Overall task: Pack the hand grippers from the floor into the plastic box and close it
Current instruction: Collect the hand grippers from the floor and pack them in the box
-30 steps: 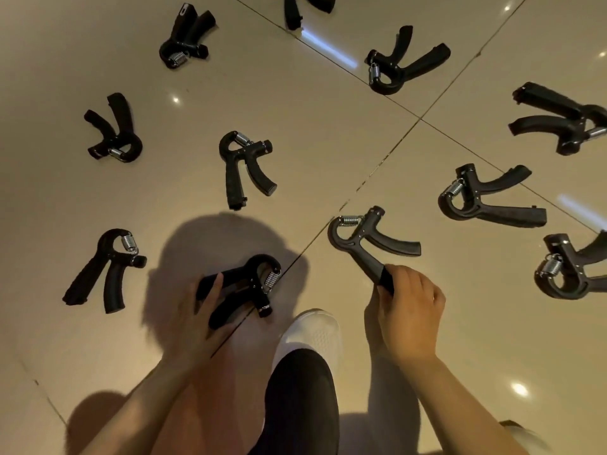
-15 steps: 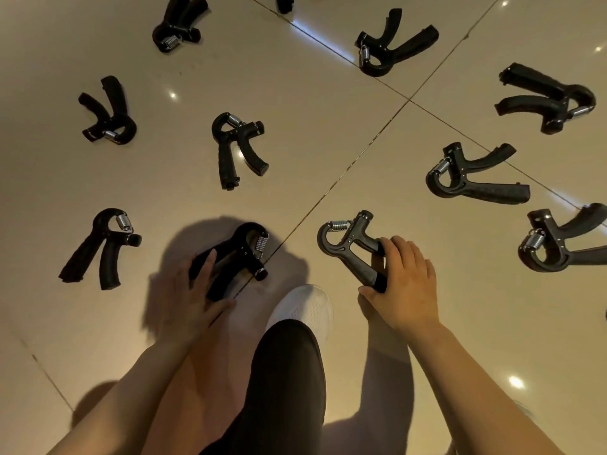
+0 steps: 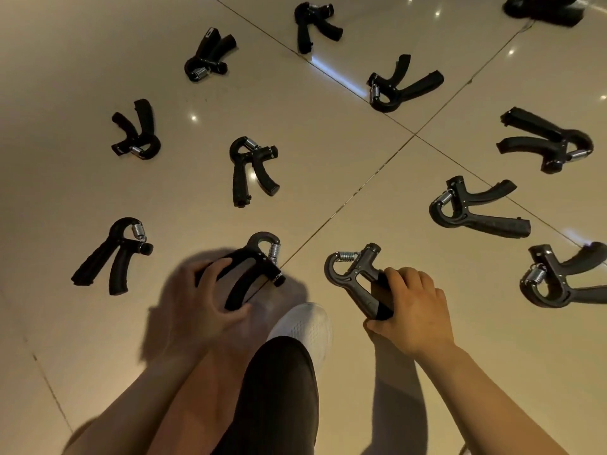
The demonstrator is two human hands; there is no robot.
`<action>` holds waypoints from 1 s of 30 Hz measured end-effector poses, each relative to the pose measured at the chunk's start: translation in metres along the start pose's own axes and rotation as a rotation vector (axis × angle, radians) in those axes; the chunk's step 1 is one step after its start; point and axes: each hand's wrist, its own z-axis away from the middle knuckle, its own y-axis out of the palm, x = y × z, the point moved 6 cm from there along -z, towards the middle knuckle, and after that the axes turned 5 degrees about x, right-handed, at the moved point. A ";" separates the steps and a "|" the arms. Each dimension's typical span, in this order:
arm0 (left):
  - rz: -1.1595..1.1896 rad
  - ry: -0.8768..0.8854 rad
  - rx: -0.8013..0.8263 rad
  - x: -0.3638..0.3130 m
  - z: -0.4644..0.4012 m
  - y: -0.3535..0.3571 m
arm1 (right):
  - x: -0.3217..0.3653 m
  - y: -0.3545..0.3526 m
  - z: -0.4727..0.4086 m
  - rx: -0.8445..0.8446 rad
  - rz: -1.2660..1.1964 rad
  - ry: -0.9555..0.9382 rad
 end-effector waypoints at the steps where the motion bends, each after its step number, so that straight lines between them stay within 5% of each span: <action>1: -0.016 0.080 -0.032 -0.011 -0.002 -0.008 | -0.001 -0.002 0.003 0.016 0.022 -0.009; 5: -0.168 0.463 -0.150 -0.057 0.007 -0.034 | -0.004 -0.012 0.025 0.047 0.160 -0.026; 12: -0.112 0.591 -0.212 -0.119 0.087 -0.072 | 0.002 -0.061 0.103 0.000 0.283 -0.057; 20: -0.065 0.840 -0.247 -0.232 0.247 -0.148 | 0.004 -0.137 0.309 -0.113 0.546 -0.227; 30: -0.193 1.185 -0.364 -0.375 0.479 -0.248 | -0.098 -0.193 0.628 -0.457 0.139 -0.059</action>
